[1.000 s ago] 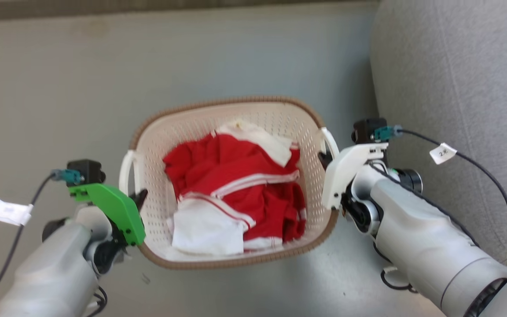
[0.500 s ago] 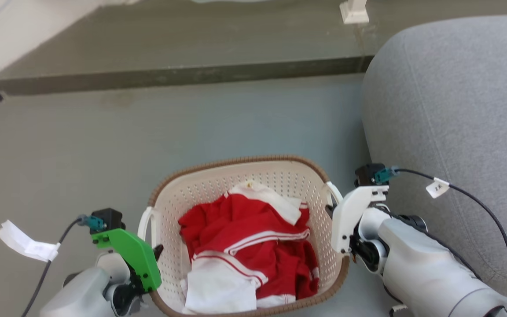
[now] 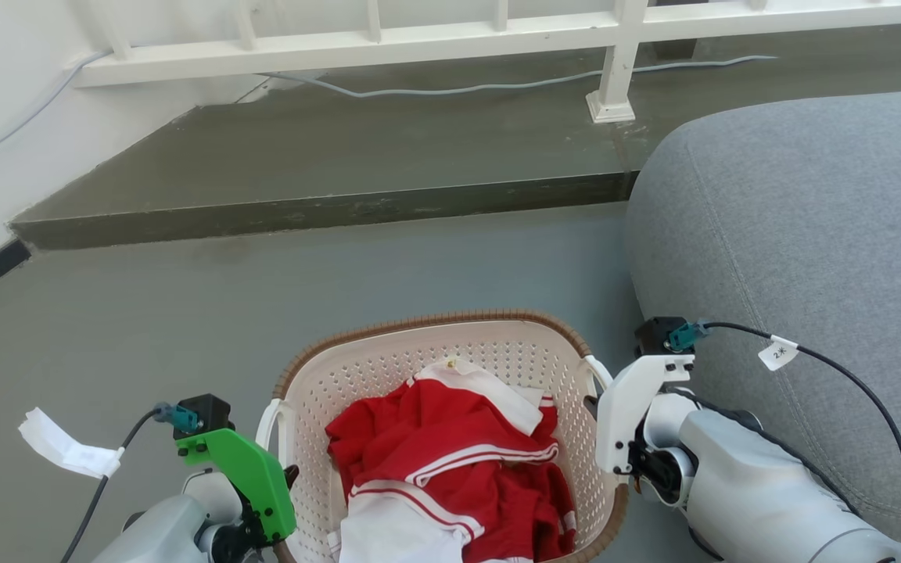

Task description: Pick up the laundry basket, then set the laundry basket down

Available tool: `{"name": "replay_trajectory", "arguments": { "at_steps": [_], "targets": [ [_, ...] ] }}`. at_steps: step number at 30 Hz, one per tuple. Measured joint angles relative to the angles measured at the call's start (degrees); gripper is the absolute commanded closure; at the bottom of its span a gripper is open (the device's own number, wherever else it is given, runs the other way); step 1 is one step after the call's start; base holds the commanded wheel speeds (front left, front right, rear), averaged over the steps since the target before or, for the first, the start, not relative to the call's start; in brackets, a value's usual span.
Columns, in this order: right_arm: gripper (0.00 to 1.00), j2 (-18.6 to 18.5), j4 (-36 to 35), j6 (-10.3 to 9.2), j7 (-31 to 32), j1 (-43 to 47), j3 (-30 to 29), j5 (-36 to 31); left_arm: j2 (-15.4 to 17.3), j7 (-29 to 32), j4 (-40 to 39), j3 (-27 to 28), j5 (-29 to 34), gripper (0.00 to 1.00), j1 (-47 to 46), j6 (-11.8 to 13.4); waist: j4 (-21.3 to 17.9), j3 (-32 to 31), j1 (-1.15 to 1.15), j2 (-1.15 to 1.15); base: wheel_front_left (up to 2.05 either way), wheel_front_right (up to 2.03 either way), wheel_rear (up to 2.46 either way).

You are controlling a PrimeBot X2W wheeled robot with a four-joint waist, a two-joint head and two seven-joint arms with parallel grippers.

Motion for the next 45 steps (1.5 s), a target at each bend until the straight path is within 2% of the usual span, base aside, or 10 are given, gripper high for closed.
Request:
{"name": "replay_trajectory", "arguments": {
  "at_steps": [45],
  "targets": [
    [1.0, -0.11, 0.88, 0.2, -0.01, -0.04, 2.8, 1.87, -1.07, 0.24, 1.62, -0.75, -1.01, 1.0, 0.02, 0.0, -0.79, 0.6, 0.0, 0.0, 0.0, 0.0, 0.0]
  ]
}}
